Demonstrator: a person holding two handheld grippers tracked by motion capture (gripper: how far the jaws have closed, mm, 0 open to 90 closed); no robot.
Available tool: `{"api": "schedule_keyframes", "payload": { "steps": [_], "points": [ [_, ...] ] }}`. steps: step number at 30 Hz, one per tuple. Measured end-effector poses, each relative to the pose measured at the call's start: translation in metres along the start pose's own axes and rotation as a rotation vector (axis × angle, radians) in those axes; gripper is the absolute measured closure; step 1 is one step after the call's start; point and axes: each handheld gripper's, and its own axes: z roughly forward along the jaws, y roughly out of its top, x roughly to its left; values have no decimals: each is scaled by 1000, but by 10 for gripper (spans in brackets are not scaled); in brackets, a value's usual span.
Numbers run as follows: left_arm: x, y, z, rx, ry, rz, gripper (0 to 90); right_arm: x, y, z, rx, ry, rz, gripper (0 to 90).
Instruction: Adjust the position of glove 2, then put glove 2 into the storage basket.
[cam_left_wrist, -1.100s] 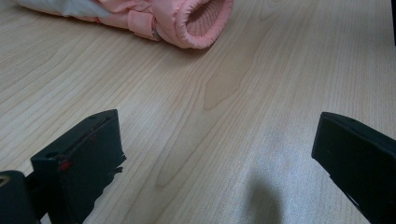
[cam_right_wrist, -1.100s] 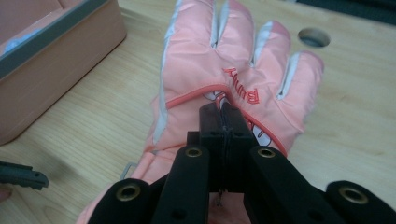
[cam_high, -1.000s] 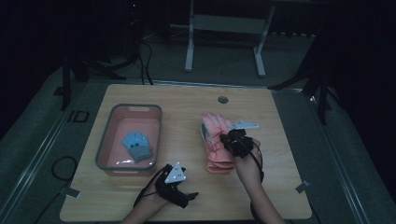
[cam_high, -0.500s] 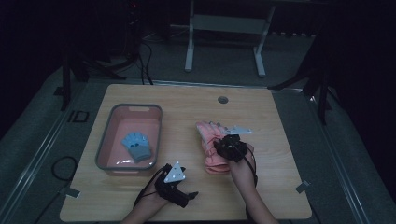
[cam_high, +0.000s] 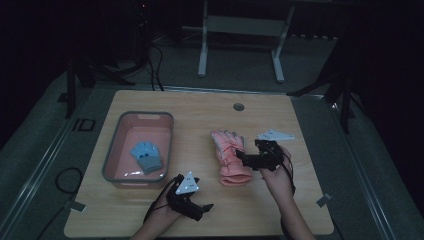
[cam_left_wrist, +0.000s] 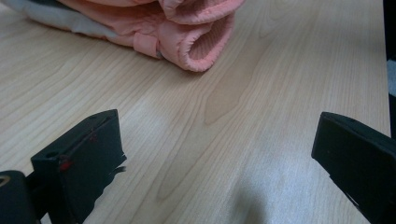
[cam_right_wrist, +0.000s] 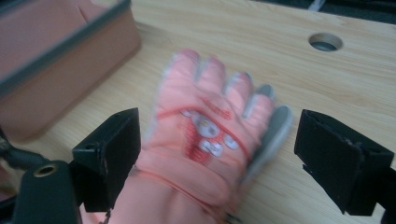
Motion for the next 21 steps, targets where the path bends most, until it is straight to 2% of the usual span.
{"api": "schedule_keyframes", "payload": {
  "steps": [3,4,8,10,12,14,16,18,21],
  "points": [
    [-1,5,-2,19,35,12,23,-11,-3,-1,44,22,-3,148],
    [-1,7,-3,19,40,6,30,-15,-4,-1,50,29,-17,148],
    [2,26,-10,-10,6,-81,34,-23,-10,-4,35,7,-72,132],
    [2,35,-11,-12,1,-86,40,-26,-12,-5,62,18,-69,133],
    [2,48,-12,-10,24,-56,40,-28,-13,-6,81,22,-58,133],
    [3,58,-10,-10,21,-45,42,-31,-13,-6,105,52,-42,133],
    [6,69,-8,-6,19,-37,42,-33,-12,-7,98,54,-43,132],
    [11,80,-4,2,27,-39,42,-36,-9,-8,73,108,-12,122],
    [20,94,2,2,34,-53,42,-41,-5,-5,72,117,24,123]
  ]
}}
